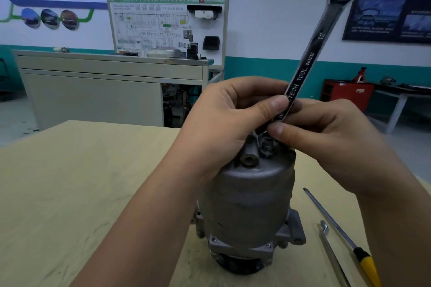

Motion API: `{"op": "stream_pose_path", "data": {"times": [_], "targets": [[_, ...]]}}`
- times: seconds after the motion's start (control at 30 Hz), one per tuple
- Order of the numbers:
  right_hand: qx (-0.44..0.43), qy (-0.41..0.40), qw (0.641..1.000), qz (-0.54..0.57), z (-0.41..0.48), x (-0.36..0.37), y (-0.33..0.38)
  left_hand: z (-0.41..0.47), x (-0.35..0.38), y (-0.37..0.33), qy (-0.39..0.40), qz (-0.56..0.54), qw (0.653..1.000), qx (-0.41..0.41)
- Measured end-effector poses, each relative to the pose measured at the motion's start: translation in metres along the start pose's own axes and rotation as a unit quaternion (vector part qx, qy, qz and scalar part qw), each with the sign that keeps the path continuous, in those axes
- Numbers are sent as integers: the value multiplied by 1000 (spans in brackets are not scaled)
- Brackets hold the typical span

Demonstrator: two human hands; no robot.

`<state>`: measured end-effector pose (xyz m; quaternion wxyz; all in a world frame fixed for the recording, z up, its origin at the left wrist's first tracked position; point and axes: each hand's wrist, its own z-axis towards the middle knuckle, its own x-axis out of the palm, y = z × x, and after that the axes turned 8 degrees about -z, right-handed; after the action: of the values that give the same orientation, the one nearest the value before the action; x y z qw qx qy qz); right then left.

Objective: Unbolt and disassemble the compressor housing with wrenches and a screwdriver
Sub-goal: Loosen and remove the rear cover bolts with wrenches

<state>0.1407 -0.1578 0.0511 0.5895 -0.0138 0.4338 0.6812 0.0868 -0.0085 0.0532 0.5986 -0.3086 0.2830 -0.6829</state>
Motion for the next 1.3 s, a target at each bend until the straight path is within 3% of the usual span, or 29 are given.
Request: {"op": "stream_pose_path", "data": {"times": [0.73,1.03,1.3], "targets": [[-10,20,999,32,0,2,-3,0,-1,1,-22,14,1000,15],[-27,18,999,36,2,6,-11,0,-3,2,21,-7,1000,-15],[-22,36,993,110,5,14,-14,2,-4,3,17,-10,999,-47]]}}
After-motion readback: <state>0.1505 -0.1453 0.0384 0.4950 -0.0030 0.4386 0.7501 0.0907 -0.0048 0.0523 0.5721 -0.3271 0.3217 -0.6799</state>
